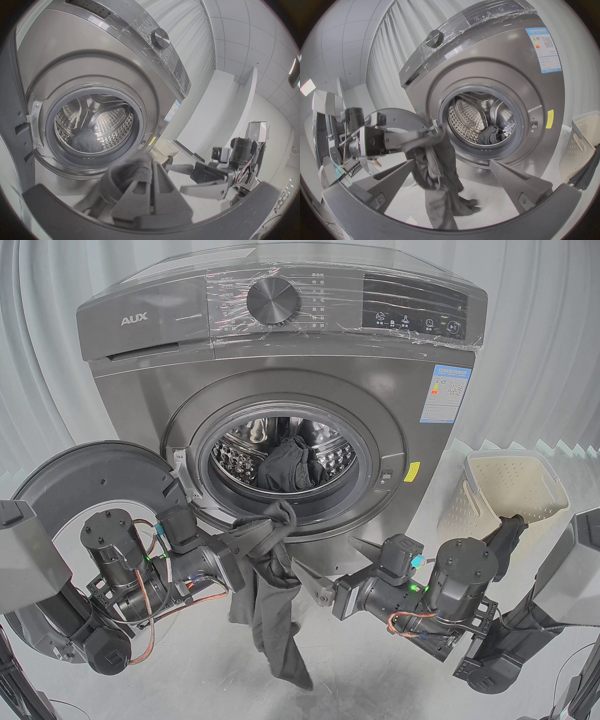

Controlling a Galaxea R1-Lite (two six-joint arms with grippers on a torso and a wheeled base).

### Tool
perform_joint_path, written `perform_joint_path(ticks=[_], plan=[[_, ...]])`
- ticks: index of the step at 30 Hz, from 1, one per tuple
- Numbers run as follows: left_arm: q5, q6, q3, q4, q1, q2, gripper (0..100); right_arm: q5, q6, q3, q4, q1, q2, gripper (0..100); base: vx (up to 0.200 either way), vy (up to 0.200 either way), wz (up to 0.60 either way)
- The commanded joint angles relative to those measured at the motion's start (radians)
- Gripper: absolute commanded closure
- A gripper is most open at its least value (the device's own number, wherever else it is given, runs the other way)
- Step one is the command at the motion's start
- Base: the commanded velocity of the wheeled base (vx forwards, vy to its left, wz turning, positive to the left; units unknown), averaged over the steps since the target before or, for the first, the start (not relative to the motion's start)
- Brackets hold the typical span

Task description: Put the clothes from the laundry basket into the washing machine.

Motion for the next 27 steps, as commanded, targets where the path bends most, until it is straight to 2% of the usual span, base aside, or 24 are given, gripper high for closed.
perform_joint_path(ticks=[1,10,20,27], plan=[[0.001,-0.002,-0.009,-0.002,0.0,-0.007,100,0.005,-0.006,0.041,-0.002,-0.002,0.001,0,0.0,0.0,0.0],[0.003,-0.002,-0.003,-0.001,0.0,-0.036,100,0.01,-0.01,0.038,-0.002,-0.009,0.029,0,0.0,0.0,0.0],[-0.002,-0.002,0.005,-0.001,0.0,-0.066,100,0.01,-0.023,0.016,-0.002,-0.057,0.049,0,0.0,0.0,0.0],[0.004,-0.004,-0.011,-0.001,0.002,-0.066,100,0.037,-0.023,0.033,-0.019,-0.074,0.064,0,0.0,0.0,0.0]])
